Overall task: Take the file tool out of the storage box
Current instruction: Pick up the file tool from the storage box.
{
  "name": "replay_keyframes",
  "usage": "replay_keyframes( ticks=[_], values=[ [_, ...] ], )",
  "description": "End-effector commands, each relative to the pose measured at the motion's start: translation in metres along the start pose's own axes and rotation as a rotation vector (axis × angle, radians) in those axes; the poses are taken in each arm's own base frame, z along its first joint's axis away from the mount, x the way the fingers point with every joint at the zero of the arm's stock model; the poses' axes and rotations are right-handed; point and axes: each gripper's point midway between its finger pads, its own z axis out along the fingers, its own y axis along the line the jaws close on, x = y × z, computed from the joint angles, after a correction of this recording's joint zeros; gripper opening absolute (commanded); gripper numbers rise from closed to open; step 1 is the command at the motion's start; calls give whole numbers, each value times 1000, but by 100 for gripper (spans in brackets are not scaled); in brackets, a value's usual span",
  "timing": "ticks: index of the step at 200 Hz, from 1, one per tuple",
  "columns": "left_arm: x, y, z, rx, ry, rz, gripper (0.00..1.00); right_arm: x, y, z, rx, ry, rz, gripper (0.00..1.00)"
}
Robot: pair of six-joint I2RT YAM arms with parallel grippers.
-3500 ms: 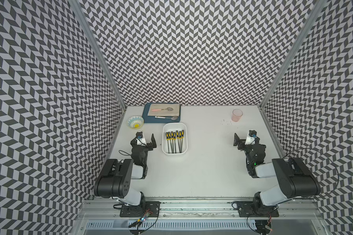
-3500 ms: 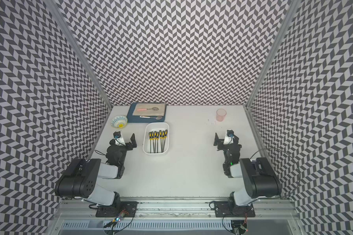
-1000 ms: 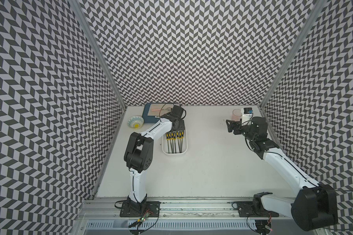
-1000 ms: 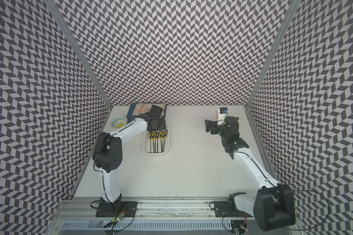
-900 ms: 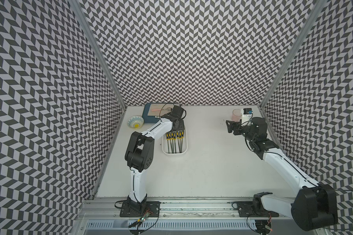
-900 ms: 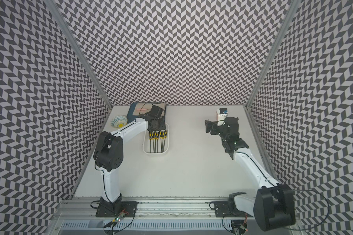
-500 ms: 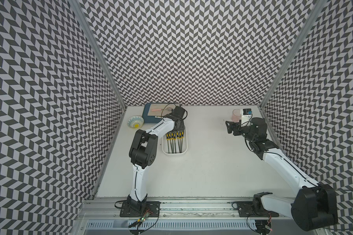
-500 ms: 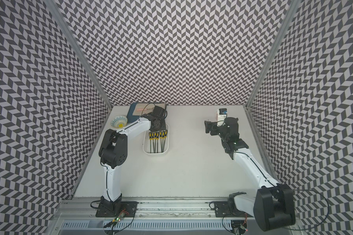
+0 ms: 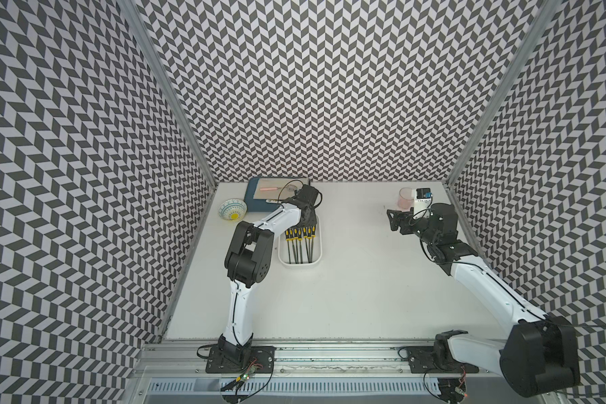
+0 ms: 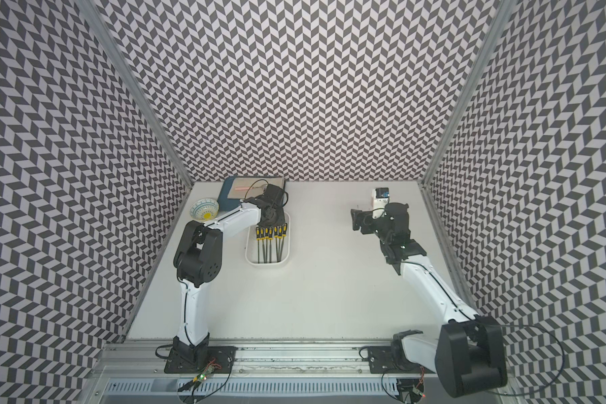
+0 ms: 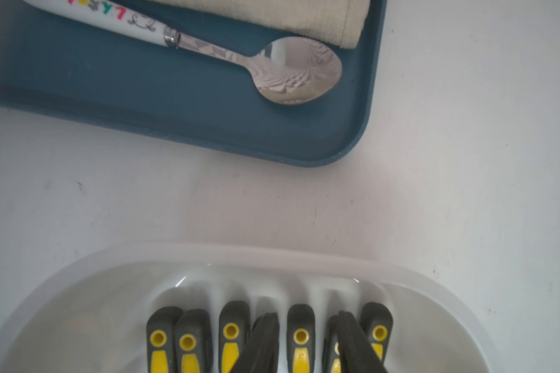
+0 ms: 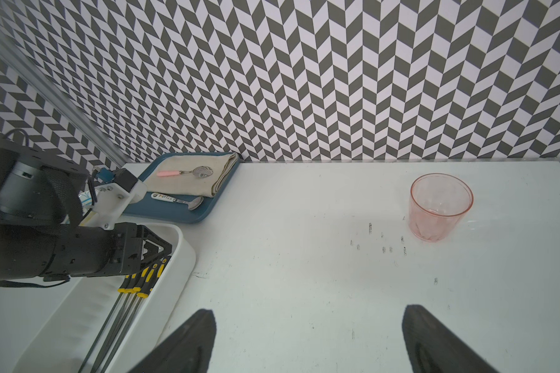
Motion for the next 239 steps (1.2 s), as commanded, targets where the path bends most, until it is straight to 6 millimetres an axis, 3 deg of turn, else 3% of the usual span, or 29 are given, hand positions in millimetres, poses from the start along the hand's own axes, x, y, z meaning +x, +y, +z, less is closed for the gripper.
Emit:
replay_keyframes(
  ticks=[1, 111, 239],
  values=[
    [0, 2, 6, -11, 6, -2, 36, -4, 4, -4, -14, -25, -16, 94],
    [14, 5, 19, -23, 39, 3, 36, 0, 3, -1, -13, -8, -25, 94],
    [17, 9, 26, -59, 49, 23, 30, -2, 3, -3, -7, -11, -36, 94]
  ],
)
